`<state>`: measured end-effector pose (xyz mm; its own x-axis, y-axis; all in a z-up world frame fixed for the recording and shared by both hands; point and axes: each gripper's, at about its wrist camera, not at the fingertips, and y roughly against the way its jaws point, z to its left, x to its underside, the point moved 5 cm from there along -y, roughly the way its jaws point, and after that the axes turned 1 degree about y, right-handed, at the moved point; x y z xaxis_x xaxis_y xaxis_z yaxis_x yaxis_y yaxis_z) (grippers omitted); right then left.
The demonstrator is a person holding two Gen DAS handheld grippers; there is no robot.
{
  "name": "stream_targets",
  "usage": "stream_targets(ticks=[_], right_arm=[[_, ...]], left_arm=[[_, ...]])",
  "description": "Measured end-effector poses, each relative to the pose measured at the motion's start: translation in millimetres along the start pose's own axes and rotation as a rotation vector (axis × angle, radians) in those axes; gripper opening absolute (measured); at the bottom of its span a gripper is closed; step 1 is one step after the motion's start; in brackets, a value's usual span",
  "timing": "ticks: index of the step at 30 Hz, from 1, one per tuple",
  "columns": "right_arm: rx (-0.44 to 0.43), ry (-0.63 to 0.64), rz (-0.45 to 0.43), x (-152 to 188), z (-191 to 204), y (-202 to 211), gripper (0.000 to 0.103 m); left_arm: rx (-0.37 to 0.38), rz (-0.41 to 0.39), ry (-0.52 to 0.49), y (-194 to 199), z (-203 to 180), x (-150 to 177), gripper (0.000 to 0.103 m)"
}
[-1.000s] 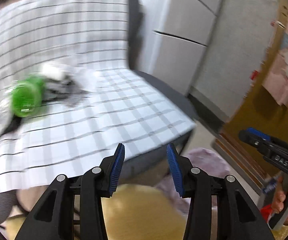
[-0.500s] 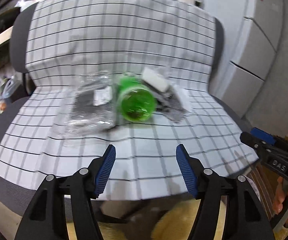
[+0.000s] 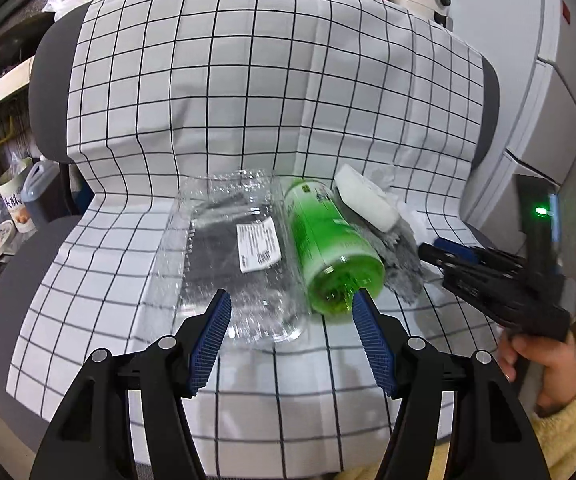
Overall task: Collect trash
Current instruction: 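Grasp the white tissue with the right tool while the left tool grasps the white sponge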
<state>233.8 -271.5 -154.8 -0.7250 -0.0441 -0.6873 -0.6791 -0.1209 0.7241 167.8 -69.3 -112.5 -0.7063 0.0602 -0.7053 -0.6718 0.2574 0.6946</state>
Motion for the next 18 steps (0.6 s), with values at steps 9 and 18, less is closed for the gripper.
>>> stream_targets(ticks=[9, 18], right_arm=[[0.073, 0.041, 0.011, -21.5, -6.2, -37.9, 0.004], [-0.101, -0.188, -0.107, -10.9, -45.9, 47.5, 0.002]], left_arm=[[0.015, -0.018, -0.062, -8.0, -12.8, -16.1, 0.064], [0.027, 0.027, -0.155, -24.7, -45.6, -18.4, 0.071]])
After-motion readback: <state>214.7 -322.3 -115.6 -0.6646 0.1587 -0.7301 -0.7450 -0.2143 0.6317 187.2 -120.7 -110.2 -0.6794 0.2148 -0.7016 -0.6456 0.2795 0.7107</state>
